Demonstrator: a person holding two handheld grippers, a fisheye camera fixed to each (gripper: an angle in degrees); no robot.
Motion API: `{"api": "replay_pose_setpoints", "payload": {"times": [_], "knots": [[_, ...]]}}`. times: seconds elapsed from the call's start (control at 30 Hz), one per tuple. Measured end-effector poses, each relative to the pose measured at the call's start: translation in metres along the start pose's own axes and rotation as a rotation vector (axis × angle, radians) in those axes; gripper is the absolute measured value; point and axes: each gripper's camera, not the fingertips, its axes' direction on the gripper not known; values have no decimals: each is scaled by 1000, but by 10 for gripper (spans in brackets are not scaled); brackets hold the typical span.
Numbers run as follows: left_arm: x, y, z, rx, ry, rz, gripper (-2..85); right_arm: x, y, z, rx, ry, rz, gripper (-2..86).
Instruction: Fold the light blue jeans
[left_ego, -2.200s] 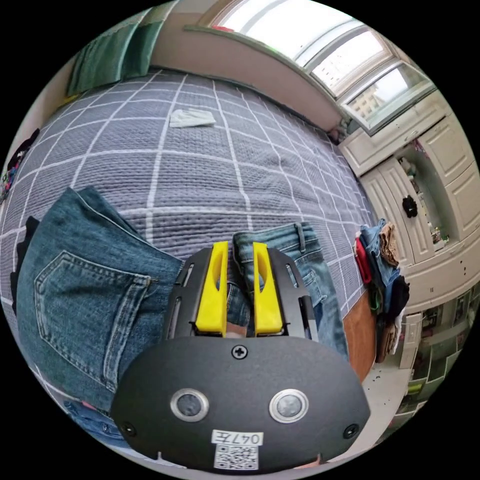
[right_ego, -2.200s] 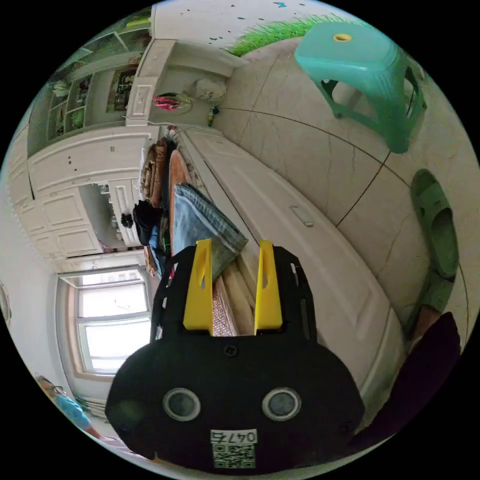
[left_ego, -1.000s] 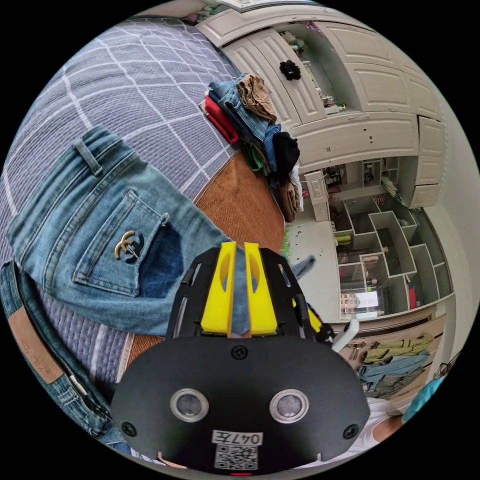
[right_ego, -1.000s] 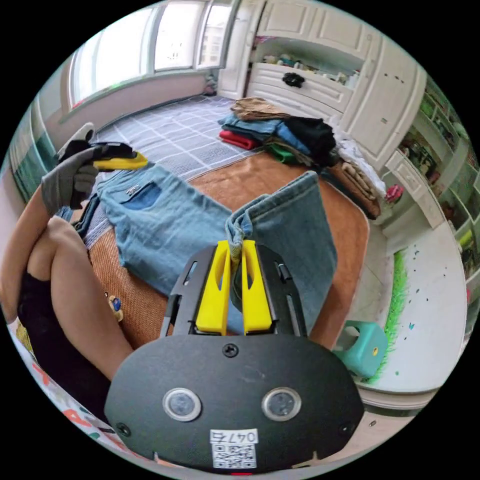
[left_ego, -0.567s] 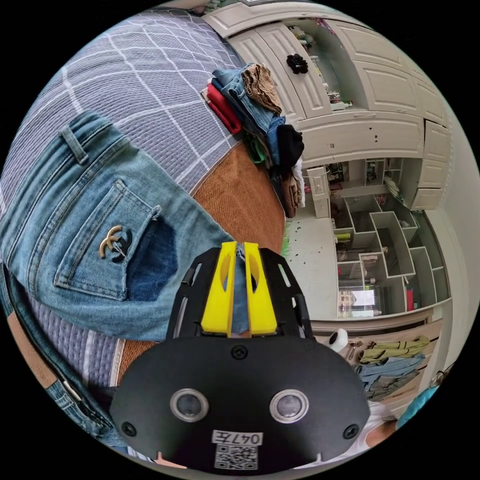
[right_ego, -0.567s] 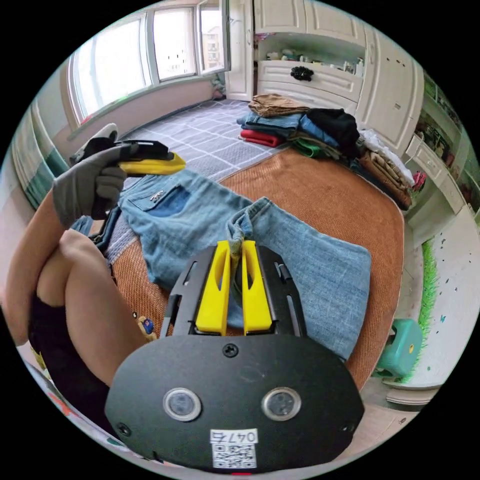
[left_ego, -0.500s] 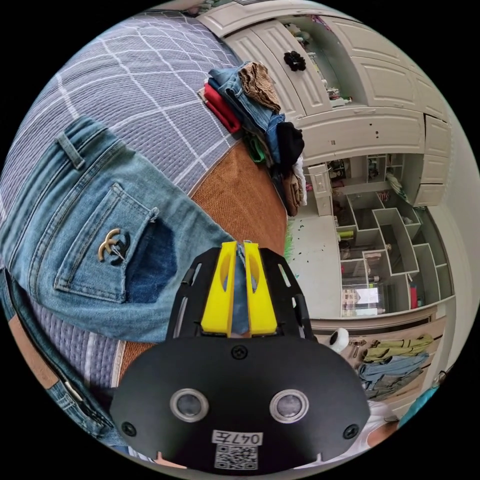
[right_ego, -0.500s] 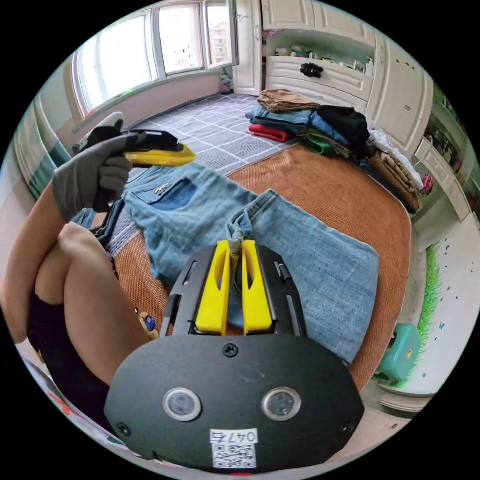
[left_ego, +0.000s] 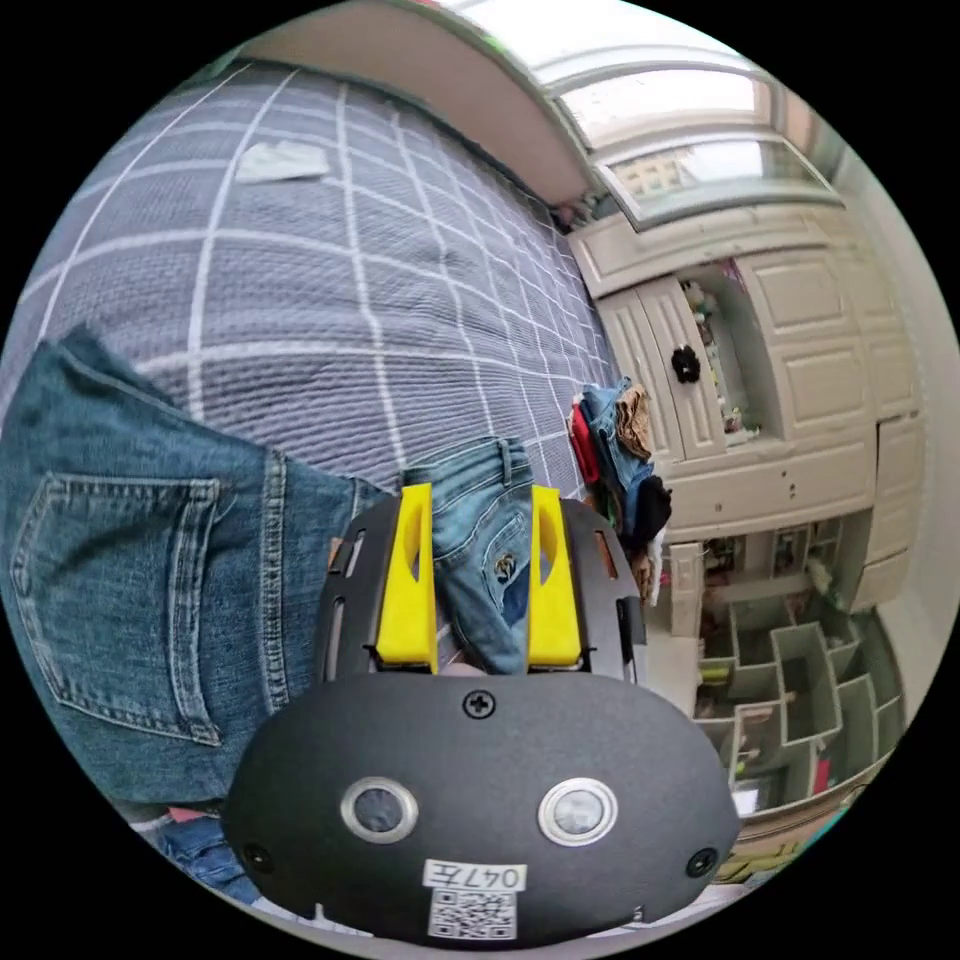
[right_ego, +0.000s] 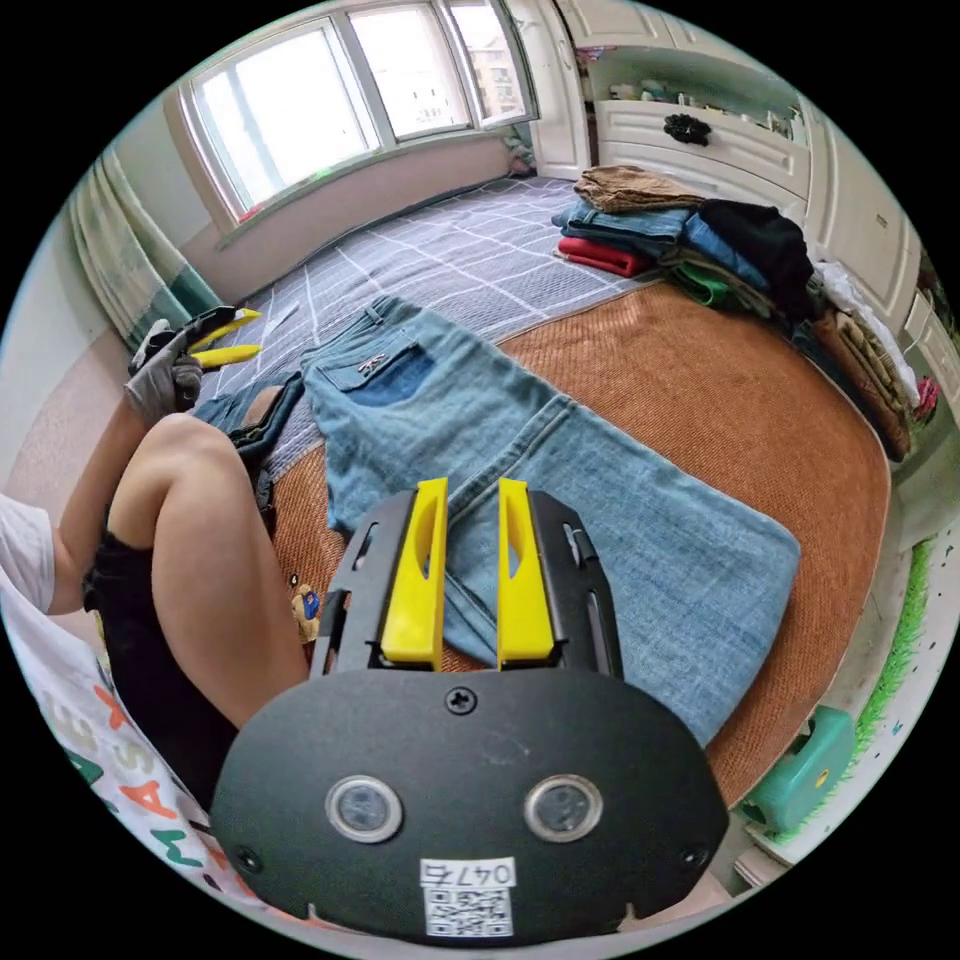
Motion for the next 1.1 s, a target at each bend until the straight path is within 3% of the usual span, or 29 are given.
{"api": "replay_pose_setpoints", "payload": {"times": [0.13, 0.2, 0.3, 0.4, 0.47, 0.6, 0.67, 0.83, 0.97, 1.1], "knots": [[-17, 4, 24, -38, 87, -66, 151, -20, 4, 58, -154, 6, -97, 21], [-7, 2, 44, -82, 55, -55, 164, -26, 17, 61, -60, 59, -70, 17], [11, -1, 68, -104, 4, -49, 164, -26, 20, 53, -82, 80, -80, 10], [33, -8, 74, -124, -37, -8, 136, -13, 21, 25, -57, 26, -62, 1], [56, -11, 66, -126, -77, 76, 48, -2, 29, 0, 8, 69, -30, -2], [107, -5, 38, -81, 83, 146, 39, 5, 38, 8, -61, 62, -64, -4], [185, 4, 27, -93, 107, 296, 37, 3, 46, 44, -239, 3, -105, -5], [397, 76, 30, -173, 113, 724, 36, 36, 61, 3, -80, -113, 54, -5], [539, 205, 76, -275, 216, 964, 36, 81, 107, -79, 152, -15, 244, -9], [580, 332, 155, -340, 214, 1001, 38, 123, 160, -144, 252, 70, 393, -12]]}}
